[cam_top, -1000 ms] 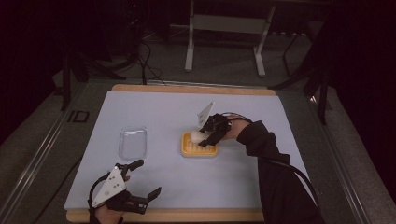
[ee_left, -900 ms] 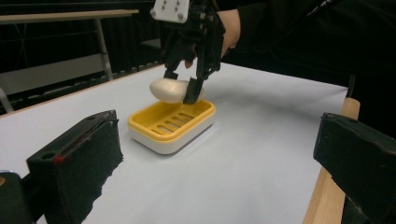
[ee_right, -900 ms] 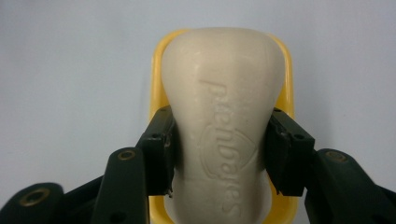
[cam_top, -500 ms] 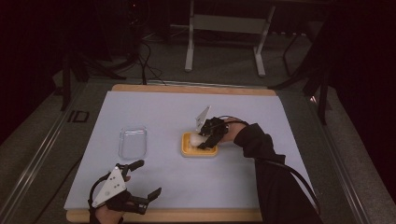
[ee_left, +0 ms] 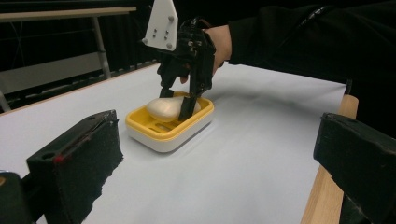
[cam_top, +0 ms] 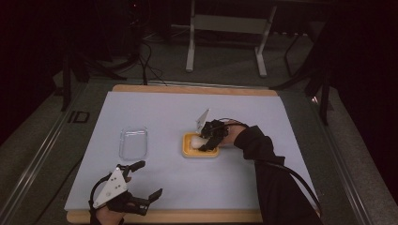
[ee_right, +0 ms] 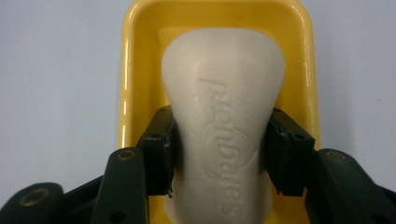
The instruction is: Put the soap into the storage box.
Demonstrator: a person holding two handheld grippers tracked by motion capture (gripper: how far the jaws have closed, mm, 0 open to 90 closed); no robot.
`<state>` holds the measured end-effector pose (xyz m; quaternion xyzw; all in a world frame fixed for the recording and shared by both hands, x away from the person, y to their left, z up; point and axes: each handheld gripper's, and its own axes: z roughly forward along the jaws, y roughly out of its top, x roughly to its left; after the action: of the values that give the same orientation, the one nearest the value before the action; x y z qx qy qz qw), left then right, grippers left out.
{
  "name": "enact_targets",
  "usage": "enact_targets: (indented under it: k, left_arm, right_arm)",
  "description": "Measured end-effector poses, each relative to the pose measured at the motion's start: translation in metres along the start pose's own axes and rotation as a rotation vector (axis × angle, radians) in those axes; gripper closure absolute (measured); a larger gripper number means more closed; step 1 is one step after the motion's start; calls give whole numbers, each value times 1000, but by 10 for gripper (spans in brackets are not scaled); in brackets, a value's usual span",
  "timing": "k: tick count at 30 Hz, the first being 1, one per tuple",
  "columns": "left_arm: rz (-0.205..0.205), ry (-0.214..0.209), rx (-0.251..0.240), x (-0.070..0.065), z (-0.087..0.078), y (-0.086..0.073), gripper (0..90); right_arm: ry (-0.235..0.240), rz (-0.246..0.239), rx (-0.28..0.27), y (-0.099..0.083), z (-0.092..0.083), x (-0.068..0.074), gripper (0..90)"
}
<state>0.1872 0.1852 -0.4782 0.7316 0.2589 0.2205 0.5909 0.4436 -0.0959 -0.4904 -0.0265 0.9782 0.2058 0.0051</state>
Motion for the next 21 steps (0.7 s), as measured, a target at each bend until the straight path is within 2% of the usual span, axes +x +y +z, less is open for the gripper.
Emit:
enact_targets:
  k: [6,17,21]
  left_arm:
    - [0,-2,3,0,0,0,12]
    - [0,-4,2,0,1,0,12]
    - [-1,-4,2,0,0,0,12]
  right_arm:
    - [9,-2,21,2,4,1,496]
    - [-7,6,59,7,7,3,491]
    - [-20,-9,65,8,7,5,474]
